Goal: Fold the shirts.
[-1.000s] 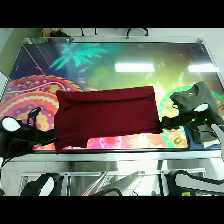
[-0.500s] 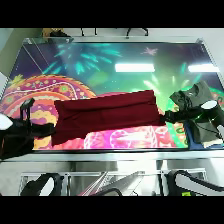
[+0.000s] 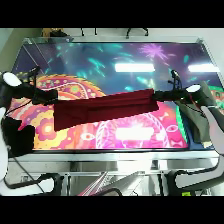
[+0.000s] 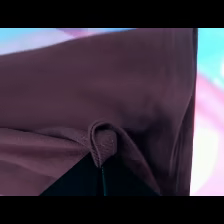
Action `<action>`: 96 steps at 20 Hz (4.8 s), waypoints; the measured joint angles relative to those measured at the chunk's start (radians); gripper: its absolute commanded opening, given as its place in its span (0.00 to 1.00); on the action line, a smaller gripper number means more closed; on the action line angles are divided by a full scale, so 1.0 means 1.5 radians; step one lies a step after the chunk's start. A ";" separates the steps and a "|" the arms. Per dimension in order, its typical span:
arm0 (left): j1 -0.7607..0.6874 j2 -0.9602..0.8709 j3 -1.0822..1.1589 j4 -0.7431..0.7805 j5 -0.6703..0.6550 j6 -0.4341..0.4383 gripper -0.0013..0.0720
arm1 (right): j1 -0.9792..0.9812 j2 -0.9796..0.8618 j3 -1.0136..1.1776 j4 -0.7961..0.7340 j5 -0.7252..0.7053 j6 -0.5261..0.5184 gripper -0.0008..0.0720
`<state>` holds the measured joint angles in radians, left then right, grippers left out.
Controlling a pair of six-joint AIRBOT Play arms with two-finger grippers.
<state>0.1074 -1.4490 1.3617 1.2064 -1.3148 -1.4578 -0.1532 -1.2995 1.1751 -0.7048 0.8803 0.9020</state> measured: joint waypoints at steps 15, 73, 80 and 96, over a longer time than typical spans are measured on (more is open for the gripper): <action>0.003 -0.199 0.238 0.003 -0.098 -0.025 0.96 | -0.049 -0.081 0.077 0.000 -0.006 -0.027 0.90; -0.163 0.370 0.215 -0.258 -0.081 0.014 0.04 | 0.479 -0.041 0.185 0.097 -0.097 0.053 0.81; -0.159 0.476 0.085 -0.258 -0.029 0.028 0.04 | 0.312 0.076 0.185 -0.082 -0.025 0.142 0.82; -0.159 0.525 0.039 -0.259 -0.024 0.030 0.04 | 0.139 -0.125 0.159 -0.118 0.180 0.234 0.81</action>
<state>-0.1310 -0.6617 1.4204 0.8181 -1.3514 -1.4132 0.0555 -1.4868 1.4132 -0.8822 1.1503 1.2533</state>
